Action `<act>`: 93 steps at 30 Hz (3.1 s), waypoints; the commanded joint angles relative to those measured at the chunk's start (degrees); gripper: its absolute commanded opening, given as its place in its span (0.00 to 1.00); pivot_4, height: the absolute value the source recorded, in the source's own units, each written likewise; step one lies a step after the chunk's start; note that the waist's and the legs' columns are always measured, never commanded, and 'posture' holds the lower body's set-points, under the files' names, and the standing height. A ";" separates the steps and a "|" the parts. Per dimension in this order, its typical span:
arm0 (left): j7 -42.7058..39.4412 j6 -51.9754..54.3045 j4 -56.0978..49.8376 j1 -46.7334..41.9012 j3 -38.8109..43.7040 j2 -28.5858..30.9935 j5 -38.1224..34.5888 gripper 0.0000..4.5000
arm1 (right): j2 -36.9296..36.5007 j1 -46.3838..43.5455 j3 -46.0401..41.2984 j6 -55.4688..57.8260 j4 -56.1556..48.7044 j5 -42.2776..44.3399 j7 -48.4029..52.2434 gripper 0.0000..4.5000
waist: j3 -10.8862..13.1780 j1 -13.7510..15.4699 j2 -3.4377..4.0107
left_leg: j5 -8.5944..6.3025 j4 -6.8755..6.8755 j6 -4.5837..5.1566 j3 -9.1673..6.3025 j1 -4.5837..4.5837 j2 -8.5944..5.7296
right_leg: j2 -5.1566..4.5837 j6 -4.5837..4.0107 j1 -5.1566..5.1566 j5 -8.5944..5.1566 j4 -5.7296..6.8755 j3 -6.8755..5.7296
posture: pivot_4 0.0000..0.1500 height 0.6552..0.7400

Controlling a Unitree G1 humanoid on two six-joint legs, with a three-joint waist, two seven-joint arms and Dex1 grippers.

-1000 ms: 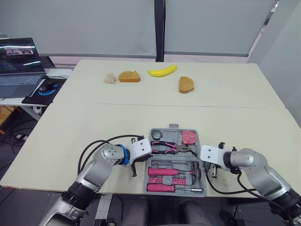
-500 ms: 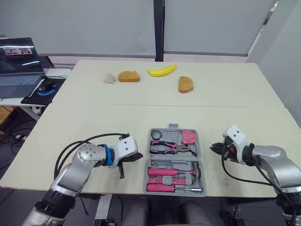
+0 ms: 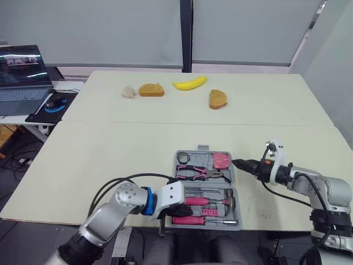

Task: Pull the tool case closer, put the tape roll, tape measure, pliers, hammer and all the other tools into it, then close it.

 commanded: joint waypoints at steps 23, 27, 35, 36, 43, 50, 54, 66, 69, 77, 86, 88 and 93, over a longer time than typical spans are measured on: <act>2.28 0.23 9.05 -3.99 -8.81 1.28 10.66 0.00 | 6.43 -12.32 5.04 -13.95 30.85 -0.22 -1.86 1.00 | -0.26 -1.39 0.24 | -0.01 -0.19 0.02 0.00 0.92 0.02 | 0.05 0.00 0.91 -0.02 -0.15 0.01 | 1.00 1.00; 2.39 0.61 8.64 -4.05 -8.87 1.16 11.13 0.00 | 7.86 -14.13 4.91 -16.24 36.03 0.07 0.08 1.00 | -0.46 -1.42 0.21 | -0.02 -0.24 0.03 -0.01 1.09 0.03 | 0.06 0.00 0.95 -0.04 -0.18 0.01 | 1.00 1.00; 2.58 -0.61 9.43 -4.05 -8.68 2.29 12.29 0.00 | 10.55 -18.16 0.22 -16.76 41.39 3.82 2.23 1.00 | -0.51 -1.65 0.23 | -0.02 -0.27 0.03 -0.01 1.09 0.04 | 0.08 -0.01 0.96 -0.03 -0.14 0.10 | 1.00 1.00; 2.51 -0.58 9.40 -4.11 -8.57 2.44 12.21 0.00 | 10.53 -18.69 -0.72 -16.01 41.26 4.90 2.88 1.00 | -0.51 -1.65 0.23 | -0.02 -0.27 0.03 -0.01 1.10 0.06 | 0.09 -0.01 0.95 -0.03 -0.14 0.10 | 1.00 1.00; 2.62 -0.50 9.32 -4.43 -8.33 2.33 12.08 0.00 | 7.66 -16.70 1.52 -11.82 33.57 6.07 7.76 1.00 | -0.47 -1.59 0.28 | -0.03 -0.28 0.03 -0.02 1.05 0.05 | 0.09 -0.01 0.92 -0.03 -0.14 0.11 | 1.00 1.00; 2.65 -0.88 9.80 -5.15 -8.20 2.12 11.98 0.00 | 2.89 -12.03 4.54 -7.98 21.09 8.76 12.50 1.00 | -0.44 -1.46 0.29 | -0.03 -0.29 0.02 -0.05 0.98 0.04 | 0.07 -0.01 0.87 -0.04 -0.17 0.09 | 1.00 1.00; 2.60 -1.11 10.12 -5.61 -8.13 2.02 11.87 0.00 | 1.15 -10.87 4.77 -6.75 17.09 10.09 12.76 1.00 | -0.42 -1.42 0.29 | -0.03 -0.30 0.02 -0.06 0.97 0.04 | 0.06 0.00 0.86 -0.04 -0.17 0.07 | 1.00 1.00; 1.06 -3.39 4.94 -4.21 -2.53 2.71 5.69 0.00 | -3.17 -7.62 5.25 -1.83 5.93 15.49 13.42 1.00 | -0.33 -1.37 0.22 | -0.04 -0.33 0.01 -0.10 0.88 0.04 | 0.02 -0.03 0.79 -0.07 -0.20 0.03 | 1.00 1.00; -1.00 -2.21 -0.05 -3.32 0.44 5.97 3.19 0.00 | -4.28 -6.37 5.87 -1.94 3.78 15.69 13.42 1.00 | -0.28 -1.39 0.21 | -0.04 -0.34 0.02 -0.11 0.68 0.06 | 0.03 -0.04 0.59 -0.08 -0.19 0.01 | 1.00 1.00; -7.50 1.56 -14.52 3.27 11.99 23.01 -3.15 0.00 | -7.74 -2.02 4.21 4.22 -6.35 22.14 12.10 1.00 | -0.14 -1.35 0.14 | -0.03 -0.31 0.01 -0.09 -0.09 0.04 | 0.02 -0.13 -0.21 -0.10 -0.15 0.04 | 1.00 1.00; -4.12 -3.55 -1.23 7.06 18.70 25.91 -1.13 0.00 | -14.61 5.79 -3.22 13.93 -21.16 37.43 8.18 1.00 | 0.14 -0.79 0.19 | -0.03 -0.32 0.02 -0.08 -0.10 0.07 | -0.04 -0.17 -0.20 -0.14 -0.15 -0.06 | 1.00 1.00; -2.56 -6.31 1.72 5.43 18.62 24.08 -0.28 0.00 | -16.43 7.20 -4.54 13.94 -23.96 39.28 7.01 1.00 | 0.16 -0.43 0.18 | -0.03 -0.31 0.02 -0.07 -0.10 0.08 | -0.05 -0.17 -0.22 -0.14 -0.16 -0.07 | 1.00 1.00; 1.99 -10.78 8.37 1.78 19.53 17.93 0.17 0.21 | -23.22 13.51 4.03 -6.59 -29.23 17.78 4.50 1.00 | 0.20 0.35 0.08 | -0.04 -0.31 0.02 -0.03 -0.14 0.05 | -0.10 -0.14 -0.26 -0.13 -0.22 -0.10 | 1.00 1.00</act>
